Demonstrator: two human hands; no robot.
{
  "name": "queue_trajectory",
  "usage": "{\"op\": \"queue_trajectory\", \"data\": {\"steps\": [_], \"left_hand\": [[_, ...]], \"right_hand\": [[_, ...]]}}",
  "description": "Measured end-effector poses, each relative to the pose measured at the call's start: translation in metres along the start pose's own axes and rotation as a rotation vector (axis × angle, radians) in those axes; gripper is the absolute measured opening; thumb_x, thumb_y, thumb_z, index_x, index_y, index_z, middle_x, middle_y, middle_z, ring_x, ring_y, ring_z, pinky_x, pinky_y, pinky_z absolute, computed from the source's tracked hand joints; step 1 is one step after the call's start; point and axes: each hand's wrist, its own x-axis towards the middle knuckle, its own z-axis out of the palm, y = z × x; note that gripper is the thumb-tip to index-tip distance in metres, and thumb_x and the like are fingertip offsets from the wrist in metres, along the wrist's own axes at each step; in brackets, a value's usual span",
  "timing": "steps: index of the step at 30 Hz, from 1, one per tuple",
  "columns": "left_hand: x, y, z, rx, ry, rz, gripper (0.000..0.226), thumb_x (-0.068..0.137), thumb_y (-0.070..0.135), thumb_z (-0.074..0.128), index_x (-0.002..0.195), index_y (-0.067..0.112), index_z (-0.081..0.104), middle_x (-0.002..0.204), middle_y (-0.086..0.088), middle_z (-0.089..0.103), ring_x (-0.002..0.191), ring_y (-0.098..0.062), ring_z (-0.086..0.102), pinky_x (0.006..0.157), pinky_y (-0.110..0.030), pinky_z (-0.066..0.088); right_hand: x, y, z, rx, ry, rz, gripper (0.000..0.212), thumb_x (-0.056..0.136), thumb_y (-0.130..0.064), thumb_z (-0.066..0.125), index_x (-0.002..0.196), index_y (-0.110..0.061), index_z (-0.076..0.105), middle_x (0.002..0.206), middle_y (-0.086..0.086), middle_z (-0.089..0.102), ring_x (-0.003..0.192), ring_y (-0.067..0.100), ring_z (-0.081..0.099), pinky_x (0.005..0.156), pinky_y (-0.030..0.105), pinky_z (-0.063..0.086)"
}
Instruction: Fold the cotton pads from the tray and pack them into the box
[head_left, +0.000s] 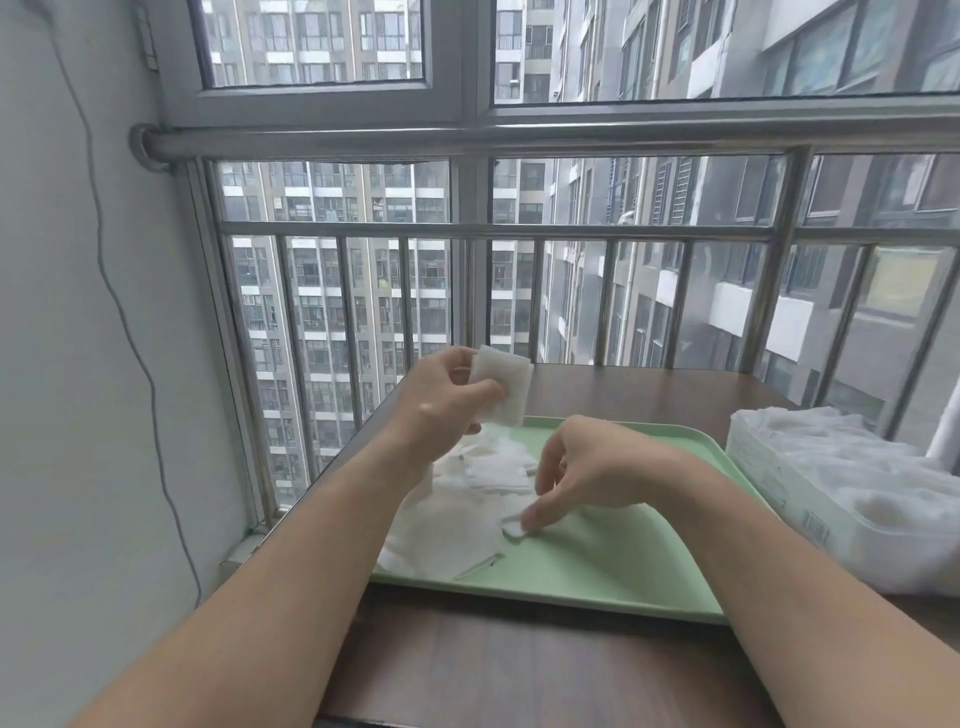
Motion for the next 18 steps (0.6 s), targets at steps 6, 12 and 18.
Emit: {"op": "queue_trajectory", "data": {"steps": [6, 12, 18], "left_hand": [[-0.0016, -0.0017, 0.0034, 0.013, -0.002, 0.013, 0.019, 0.086, 0.009, 0.07, 0.104, 0.013, 0.069, 0.099, -0.01, 0.074, 0.08, -0.016, 0.066, 0.055, -0.018, 0.05], [0.0004, 0.0004, 0.0005, 0.002, 0.025, 0.009, 0.017, 0.087, 0.007, 0.068, 0.104, 0.011, 0.068, 0.096, -0.009, 0.072, 0.079, -0.016, 0.065, 0.056, -0.019, 0.053], [-0.0009, -0.0003, 0.0019, 0.009, 0.021, 0.004, 0.017, 0.087, 0.009, 0.069, 0.104, 0.011, 0.068, 0.1, -0.012, 0.073, 0.085, -0.021, 0.069, 0.057, -0.019, 0.054]], "right_hand": [[-0.0015, -0.0053, 0.0028, 0.085, -0.057, -0.067, 0.025, 0.071, -0.034, 0.089, 0.081, -0.022, 0.07, 0.078, -0.007, 0.063, 0.063, 0.007, 0.056, 0.053, 0.015, 0.041], [-0.0038, -0.0056, -0.0005, 0.476, -0.021, -0.057, 0.011, 0.084, -0.009, 0.073, 0.087, -0.011, 0.062, 0.08, 0.006, 0.071, 0.071, 0.012, 0.069, 0.068, 0.027, 0.055], [-0.0076, -0.0107, 0.0033, 0.731, -0.102, 0.023, 0.013, 0.09, -0.005, 0.068, 0.099, -0.006, 0.059, 0.079, 0.01, 0.067, 0.069, 0.024, 0.066, 0.077, 0.041, 0.059]]}}
